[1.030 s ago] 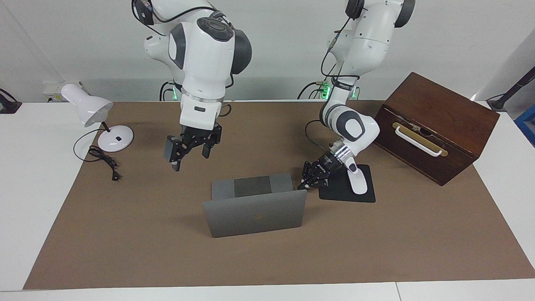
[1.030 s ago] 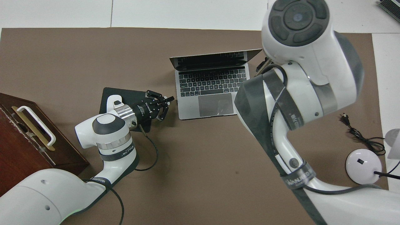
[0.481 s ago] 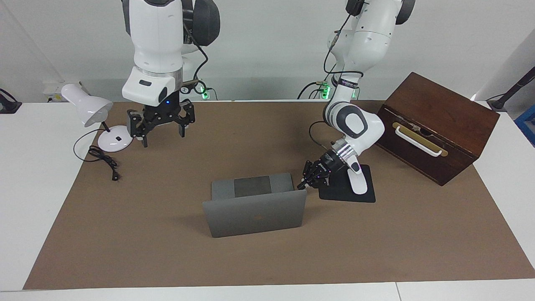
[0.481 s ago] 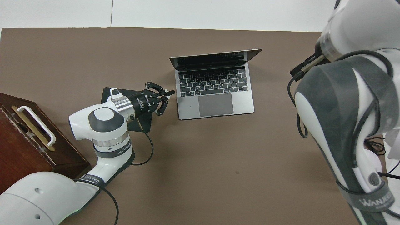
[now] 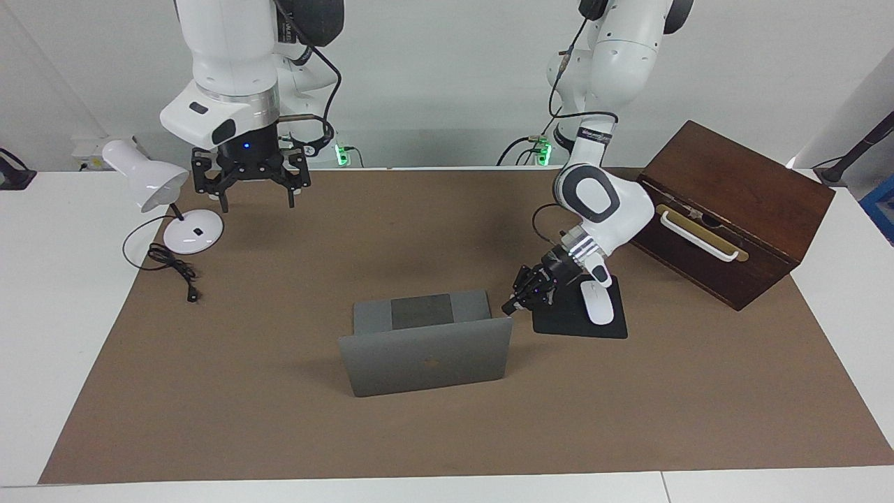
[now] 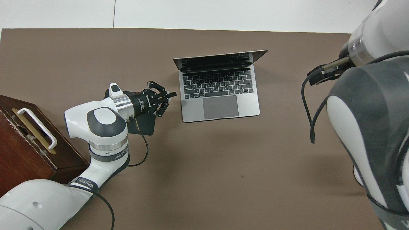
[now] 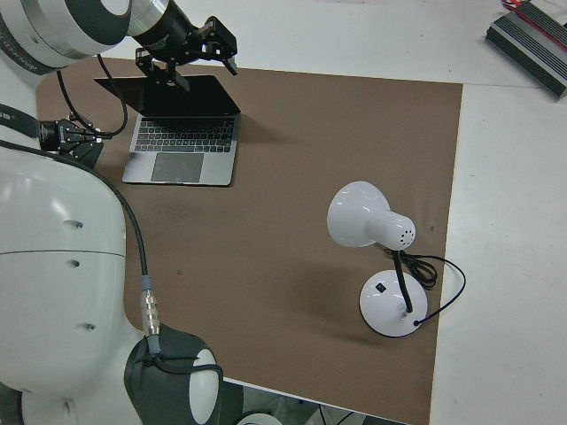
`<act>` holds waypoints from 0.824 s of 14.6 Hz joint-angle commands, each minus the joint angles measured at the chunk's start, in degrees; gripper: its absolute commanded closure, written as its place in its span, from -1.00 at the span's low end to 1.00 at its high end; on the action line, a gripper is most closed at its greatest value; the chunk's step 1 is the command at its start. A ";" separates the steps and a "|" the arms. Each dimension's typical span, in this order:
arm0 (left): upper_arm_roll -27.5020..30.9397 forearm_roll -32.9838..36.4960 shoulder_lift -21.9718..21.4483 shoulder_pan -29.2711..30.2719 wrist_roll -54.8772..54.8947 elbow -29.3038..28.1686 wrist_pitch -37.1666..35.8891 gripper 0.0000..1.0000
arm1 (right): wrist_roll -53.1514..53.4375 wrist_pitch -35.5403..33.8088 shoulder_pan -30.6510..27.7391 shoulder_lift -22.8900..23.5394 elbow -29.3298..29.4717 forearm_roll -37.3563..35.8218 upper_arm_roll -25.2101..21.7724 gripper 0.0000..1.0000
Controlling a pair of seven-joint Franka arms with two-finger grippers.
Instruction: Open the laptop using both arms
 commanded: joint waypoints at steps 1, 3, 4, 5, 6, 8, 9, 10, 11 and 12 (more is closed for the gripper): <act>1.85 10.72 -2.04 -0.14 0.05 0.19 0.12 1.00 | 4.58 -1.72 -2.74 -1.99 -0.87 3.40 0.29 -1.00; 3.96 18.20 -3.01 -0.14 0.14 0.72 -1.46 1.00 | 5.38 -2.34 -3.00 -2.60 -0.87 3.66 0.20 -1.00; 4.92 20.76 -3.01 -0.14 0.05 1.33 -3.38 1.00 | 6.51 -2.43 -3.62 -2.61 -0.87 4.27 0.29 -1.00; 5.72 23.04 -3.01 -0.14 -0.04 2.29 -4.97 1.00 | 7.39 -2.43 -4.23 -2.69 -0.87 5.24 0.29 -1.00; 6.16 26.03 -3.01 -0.14 -0.04 2.74 -5.68 1.00 | 7.75 -2.78 -4.59 -2.87 -0.87 5.85 0.20 -1.00; 7.21 32.70 -3.71 -0.05 0.05 4.05 -6.21 1.00 | 8.19 -3.31 -5.64 -3.13 -0.87 5.95 0.29 -1.00; 8.26 36.56 -3.80 -0.14 0.31 4.67 -7.35 1.00 | 8.28 -3.57 -5.90 -3.31 -0.87 6.21 0.29 -1.00; 9.14 42.00 -3.72 -0.14 0.40 6.59 -9.45 1.00 | 8.37 -3.84 -6.69 -3.57 -0.87 7.69 0.20 -1.00; 9.68 47.79 -3.28 -0.05 0.23 8.87 -12.08 1.00 | 8.37 -3.93 -7.74 -3.84 -0.87 8.84 0.20 -1.00; 9.85 52.55 -2.93 0.04 0.05 10.63 -13.84 1.00 | 8.37 -4.10 -8.27 -3.93 -0.87 9.11 0.20 -1.00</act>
